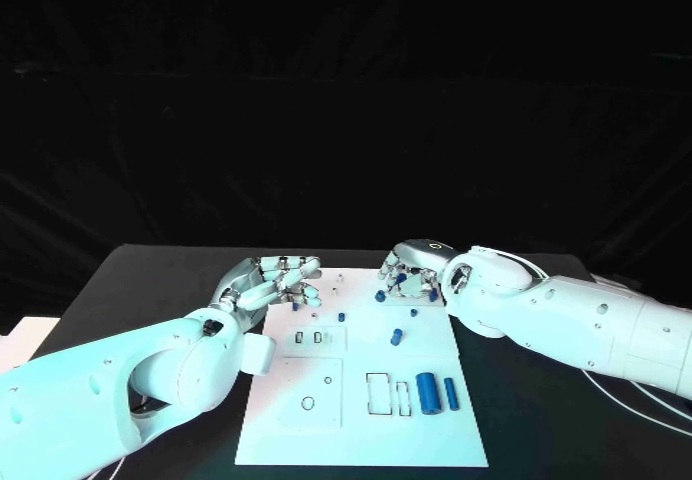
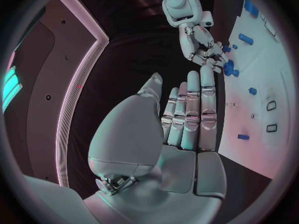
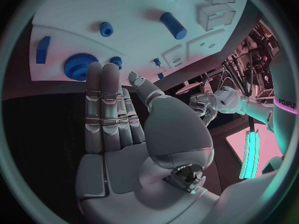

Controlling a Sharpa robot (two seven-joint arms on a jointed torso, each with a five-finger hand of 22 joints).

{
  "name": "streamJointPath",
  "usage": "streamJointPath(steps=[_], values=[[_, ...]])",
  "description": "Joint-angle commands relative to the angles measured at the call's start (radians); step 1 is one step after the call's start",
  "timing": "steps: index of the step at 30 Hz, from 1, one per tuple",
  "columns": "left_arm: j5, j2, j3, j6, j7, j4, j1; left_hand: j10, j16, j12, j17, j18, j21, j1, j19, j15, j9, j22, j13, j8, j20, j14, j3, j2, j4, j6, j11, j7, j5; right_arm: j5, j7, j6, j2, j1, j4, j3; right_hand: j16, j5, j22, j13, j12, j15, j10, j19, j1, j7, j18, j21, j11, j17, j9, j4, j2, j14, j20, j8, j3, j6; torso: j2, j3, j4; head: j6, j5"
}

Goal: Assemble the parts on the task board

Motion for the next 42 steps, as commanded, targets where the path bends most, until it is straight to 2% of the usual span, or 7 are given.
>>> streamJointPath(steps=[1, 6, 11, 19, 25, 38, 42], values=[[0.007, -0.004, 0.002, 0.027, -0.008, 0.016, 0.004, -0.005, -0.004, -0.003, 0.001, 0.011, 0.004, -0.005, 0.002, 0.000, -0.001, 0.001, 0.001, -0.004, 0.004, -0.004, -0.001, 0.003, -0.006, -0.001, -0.001, 0.000, -0.003, -0.102, -0.050, 0.037, 0.003, 0.002, -0.002, 0.001, 0.051, -0.007, 0.022, 0.001, -0.005, -0.004, -0.015, -0.007, -0.006, -0.004, 0.010, 0.033, 0.002, 0.035, 0.001, 0.002, -0.009, 0.037, 0.000, -0.002, 0.009, 0.004, 0.022, 0.0001, 0.0088, 0.003, -0.005], [0.008, -0.011, 0.003, 0.029, -0.010, 0.032, 0.009, -0.005, -0.004, -0.003, 0.002, 0.011, 0.004, -0.005, 0.002, 0.000, -0.001, 0.001, 0.001, -0.004, 0.005, -0.005, -0.001, 0.004, -0.006, -0.001, -0.001, 0.000, -0.003, -0.119, -0.055, 0.043, 0.009, 0.005, -0.005, 0.001, 0.238, -0.009, 0.131, 0.002, -0.005, 0.000, -0.029, -0.013, -0.007, -0.005, 0.003, 0.146, 0.007, 0.215, 0.002, 0.009, -0.010, 0.034, 0.004, -0.002, 0.024, 0.011, 0.035, 0.0001, 0.0119, 0.007, -0.008], [0.008, -0.013, 0.003, 0.031, -0.011, 0.037, 0.011, -0.005, -0.004, -0.003, 0.002, 0.011, 0.004, -0.005, 0.002, 0.000, -0.001, 0.001, 0.001, -0.004, 0.005, -0.005, -0.001, 0.004, -0.006, -0.001, -0.001, 0.000, -0.003, -0.128, -0.059, 0.041, 0.014, 0.007, -0.010, 0.002, 0.332, -0.011, 0.227, 0.002, -0.005, 0.001, -0.031, -0.004, -0.008, -0.002, -0.008, 0.232, 0.006, 0.307, 0.002, 0.014, -0.012, 0.032, 0.007, -0.003, 0.033, 0.011, 0.044, -0.0002, 0.0133, 0.006, -0.012], [0.008, -0.012, 0.003, 0.031, -0.013, 0.033, 0.011, -0.006, -0.005, -0.004, 0.003, 0.011, 0.005, -0.005, 0.001, 0.001, -0.001, 0.002, 0.001, -0.004, 0.005, -0.007, -0.001, 0.005, -0.007, -0.001, -0.001, 0.001, -0.003, -0.133, -0.058, 0.054, 0.019, 0.009, -0.011, 0.002, 0.422, -0.015, 0.327, 0.003, -0.004, 0.001, -0.025, 0.010, -0.008, -0.002, -0.020, 0.318, 0.005, 0.394, 0.002, 0.022, -0.010, 0.033, 0.009, -0.002, 0.047, 0.014, 0.051, -0.0011, 0.0117, 0.006, -0.013], [0.008, -0.012, 0.003, 0.032, -0.014, 0.033, 0.012, -0.006, -0.005, -0.004, 0.003, 0.011, 0.005, -0.005, 0.001, 0.001, -0.001, 0.002, 0.001, -0.004, 0.005, -0.007, -0.001, 0.005, -0.007, -0.001, -0.001, 0.001, -0.003, -0.132, -0.057, 0.078, 0.024, 0.009, -0.018, 0.002, 0.468, -0.018, 0.390, 0.004, -0.001, -0.001, -0.011, 0.026, -0.003, -0.003, -0.028, 0.369, 0.003, 0.441, 0.005, 0.028, -0.002, 0.035, 0.008, 0.003, 0.059, 0.030, 0.055, -0.0017, 0.0164, 0.006, -0.016], [0.008, -0.014, 0.003, 0.034, -0.019, 0.031, 0.012, -0.006, -0.005, -0.005, 0.005, 0.011, 0.005, -0.005, 0.000, 0.001, -0.001, 0.003, 0.002, -0.005, 0.005, -0.008, 0.000, 0.007, -0.008, 0.000, 0.000, 0.001, -0.003, -0.126, -0.041, 0.093, 0.032, 0.009, -0.019, 0.002, 0.567, -0.034, 0.510, 0.005, -0.002, -0.009, 0.028, 0.053, 0.004, -0.013, -0.044, 0.467, -0.008, 0.540, 0.010, 0.044, 0.015, 0.038, 0.004, 0.007, 0.093, 0.074, 0.061, -0.0020, 0.0188, 0.005, -0.014], [0.008, -0.014, 0.003, 0.034, -0.021, 0.031, 0.012, -0.006, -0.005, -0.005, 0.005, 0.011, 0.005, -0.005, 0.000, 0.001, -0.001, 0.003, 0.002, -0.005, 0.005, -0.008, 0.000, 0.007, -0.008, 0.000, 0.000, 0.001, -0.003, -0.125, -0.044, 0.084, 0.033, 0.009, -0.021, 0.002, 0.593, -0.073, 0.544, 0.006, -0.001, -0.014, 0.044, 0.061, 0.020, -0.019, -0.048, 0.494, -0.014, 0.565, 0.014, 0.047, 0.033, 0.039, 0.002, 0.013, 0.115, 0.094, 0.062, -0.0020, 0.0192, 0.006, -0.015]])
